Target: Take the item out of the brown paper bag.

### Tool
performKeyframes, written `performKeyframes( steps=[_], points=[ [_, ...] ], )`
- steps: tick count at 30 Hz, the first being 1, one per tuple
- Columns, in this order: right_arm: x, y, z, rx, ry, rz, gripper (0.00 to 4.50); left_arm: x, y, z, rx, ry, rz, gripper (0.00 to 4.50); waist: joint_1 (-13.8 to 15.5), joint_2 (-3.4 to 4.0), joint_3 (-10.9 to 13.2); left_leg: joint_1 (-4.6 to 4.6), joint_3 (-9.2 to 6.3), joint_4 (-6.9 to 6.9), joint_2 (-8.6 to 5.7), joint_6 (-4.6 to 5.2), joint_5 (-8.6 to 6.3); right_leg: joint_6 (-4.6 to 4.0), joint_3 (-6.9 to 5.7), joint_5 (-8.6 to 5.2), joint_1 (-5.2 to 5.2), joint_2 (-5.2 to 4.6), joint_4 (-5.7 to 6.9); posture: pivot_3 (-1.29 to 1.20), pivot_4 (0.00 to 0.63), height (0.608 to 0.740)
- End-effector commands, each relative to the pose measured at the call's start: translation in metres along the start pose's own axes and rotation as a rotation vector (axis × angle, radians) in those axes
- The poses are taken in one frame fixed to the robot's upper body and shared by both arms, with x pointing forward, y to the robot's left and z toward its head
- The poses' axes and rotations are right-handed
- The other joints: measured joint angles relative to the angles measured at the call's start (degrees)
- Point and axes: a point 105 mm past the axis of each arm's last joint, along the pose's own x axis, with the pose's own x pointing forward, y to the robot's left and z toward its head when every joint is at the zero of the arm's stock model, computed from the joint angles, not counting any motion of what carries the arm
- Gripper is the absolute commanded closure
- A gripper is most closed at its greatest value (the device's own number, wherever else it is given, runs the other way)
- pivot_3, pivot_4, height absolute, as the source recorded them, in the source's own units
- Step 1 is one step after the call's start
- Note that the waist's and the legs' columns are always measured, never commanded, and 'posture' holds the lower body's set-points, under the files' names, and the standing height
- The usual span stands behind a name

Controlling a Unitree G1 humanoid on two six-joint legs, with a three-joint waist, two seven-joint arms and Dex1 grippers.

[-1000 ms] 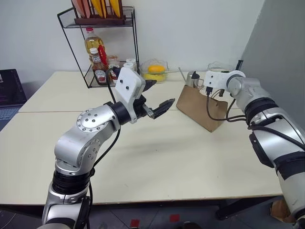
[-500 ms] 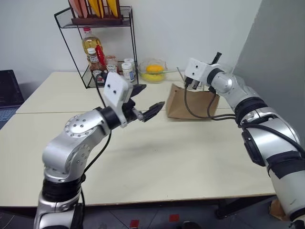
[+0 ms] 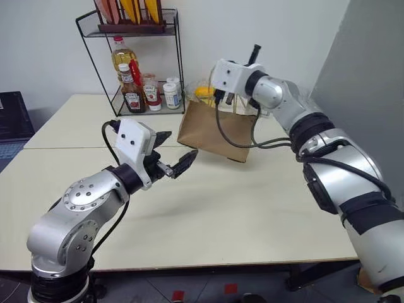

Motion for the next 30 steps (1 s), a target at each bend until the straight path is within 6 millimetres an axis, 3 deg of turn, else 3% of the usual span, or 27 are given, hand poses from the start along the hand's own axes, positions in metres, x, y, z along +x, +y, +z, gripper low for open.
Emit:
performKeyframes(
  steps=[1,5,8,12,14,19,25,30],
  points=[
    [0.008,-0.014,0.032,-0.082,-0.081,-0.028,4.47,-0.009,0.003,0.013,0.052,-0.032,0.045,0.00,0.0,0.00,0.0,-0.01,0.00,0.00,0.00,-0.01,0.00,0.00,0.00,0.00,-0.01,0.00,0.00,0.00,0.150,0.740],
    [0.014,0.009,0.042,-0.068,-0.107,0.016,4.47,-0.018,0.013,0.014,0.069,-0.026,0.122,0.00,-0.1,0.00,0.0,-0.01,0.01,-0.01,0.02,-0.02,0.01,-0.01,0.00,0.00,-0.04,0.01,0.01,0.00,0.150,0.740],
    [0.015,0.025,0.040,-0.052,-0.090,0.050,4.47,-0.021,0.012,0.013,0.057,-0.016,0.126,0.00,0.0,0.00,0.0,-0.02,0.00,-0.01,0.02,-0.01,0.01,-0.01,-0.01,0.01,-0.03,0.00,0.00,0.00,0.150,0.740],
    [0.016,0.061,0.037,0.002,-0.066,0.157,4.47,-0.023,0.010,0.005,0.095,0.031,0.124,0.00,0.0,-0.02,0.0,-0.02,-0.01,0.00,0.01,0.00,0.00,-0.02,-0.01,0.01,-0.02,0.00,0.01,0.00,0.150,0.740],
    [0.015,0.067,0.035,0.013,-0.051,0.172,4.47,-0.022,0.013,0.008,0.099,0.022,0.135,0.00,0.0,-0.02,0.0,-0.02,-0.04,0.00,0.01,0.00,0.00,-0.02,-0.04,0.01,-0.02,0.00,0.03,0.00,0.150,0.740],
    [0.016,0.047,0.029,-0.038,-0.019,0.123,4.47,-0.020,0.012,0.011,0.088,0.010,0.121,0.00,0.0,-0.03,0.0,0.00,-0.05,0.02,0.01,-0.01,0.01,-0.02,-0.07,0.01,0.00,0.00,0.04,0.00,0.150,0.740],
    [0.015,0.009,0.026,-0.141,0.016,0.026,4.47,-0.018,0.012,0.017,0.072,-0.016,0.112,0.00,0.0,-0.03,0.0,-0.02,-0.05,0.02,0.00,-0.01,0.01,-0.02,-0.07,0.01,-0.01,0.00,0.04,0.00,0.150,0.740],
    [0.015,-0.005,0.029,-0.175,0.022,-0.011,4.47,-0.017,0.013,0.018,0.074,-0.022,0.107,0.00,0.0,-0.03,0.0,-0.02,-0.05,0.01,0.01,-0.01,0.00,-0.02,-0.07,0.01,-0.01,0.01,0.02,0.00,0.150,0.740]
  ],
)
